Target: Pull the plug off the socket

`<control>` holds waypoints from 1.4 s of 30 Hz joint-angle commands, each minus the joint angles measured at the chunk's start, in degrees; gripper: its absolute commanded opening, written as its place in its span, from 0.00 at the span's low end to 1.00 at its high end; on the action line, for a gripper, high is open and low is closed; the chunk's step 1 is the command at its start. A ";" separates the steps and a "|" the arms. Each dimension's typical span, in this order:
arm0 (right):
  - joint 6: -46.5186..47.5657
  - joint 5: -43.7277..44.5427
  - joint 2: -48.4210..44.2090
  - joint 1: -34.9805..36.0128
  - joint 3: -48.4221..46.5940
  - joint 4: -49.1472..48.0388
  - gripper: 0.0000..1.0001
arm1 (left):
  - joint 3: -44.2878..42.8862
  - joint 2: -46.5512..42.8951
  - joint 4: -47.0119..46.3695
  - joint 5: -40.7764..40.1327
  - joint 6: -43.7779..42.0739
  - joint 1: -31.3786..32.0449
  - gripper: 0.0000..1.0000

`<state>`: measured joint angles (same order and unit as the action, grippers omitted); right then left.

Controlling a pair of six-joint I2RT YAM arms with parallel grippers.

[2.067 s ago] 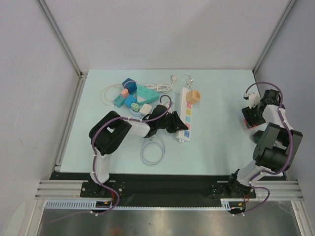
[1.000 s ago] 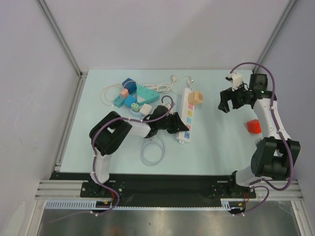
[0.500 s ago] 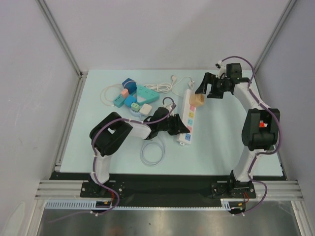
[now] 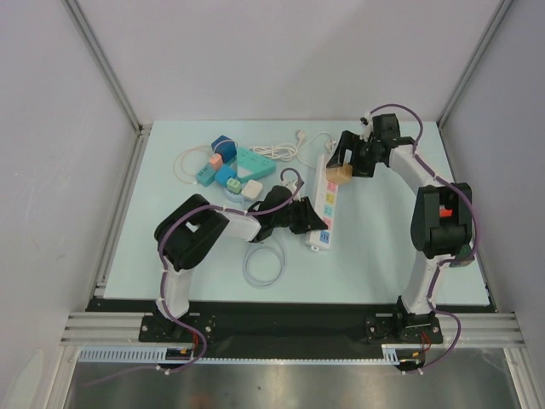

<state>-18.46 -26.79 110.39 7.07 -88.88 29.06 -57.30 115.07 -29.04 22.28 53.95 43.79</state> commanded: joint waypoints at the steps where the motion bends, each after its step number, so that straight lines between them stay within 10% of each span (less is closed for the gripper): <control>1: -2.02 -0.02 1.75 0.05 -0.24 -1.11 0.95 | -0.98 -4.41 -9.63 1.27 -2.45 0.51 0.00; 10: -3.08 -4.50 3.52 0.14 -0.42 -2.08 0.66 | -1.94 -3.80 -9.37 1.54 -2.28 0.51 0.00; 14: -2.46 -4.77 2.73 -0.30 -0.42 -1.82 0.00 | -2.20 -3.01 -8.24 -0.04 -0.61 0.24 0.00; 21: 4.66 21.60 -6.13 -0.73 2.38 -1.36 0.00 | -1.50 -2.39 0.03 -8.04 1.25 -1.95 0.00; 29: 5.53 -20.98 -2.20 -14.01 2.31 0.03 0.00 | -1.50 -3.88 3.11 -8.66 -2.89 -2.92 0.00; 33: 4.67 -21.47 -2.63 -14.63 3.01 1.00 0.00 | -1.85 -4.24 3.63 -9.19 -3.15 -2.92 0.00; 42: 2.12 10.76 -9.30 -3.75 2.22 3.72 0.00 | -4.31 -4.06 6.01 -9.89 -5.17 -2.83 0.00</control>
<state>-20.36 -31.66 108.22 -0.75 -84.33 32.99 -59.66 113.34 -27.03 19.64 47.35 43.97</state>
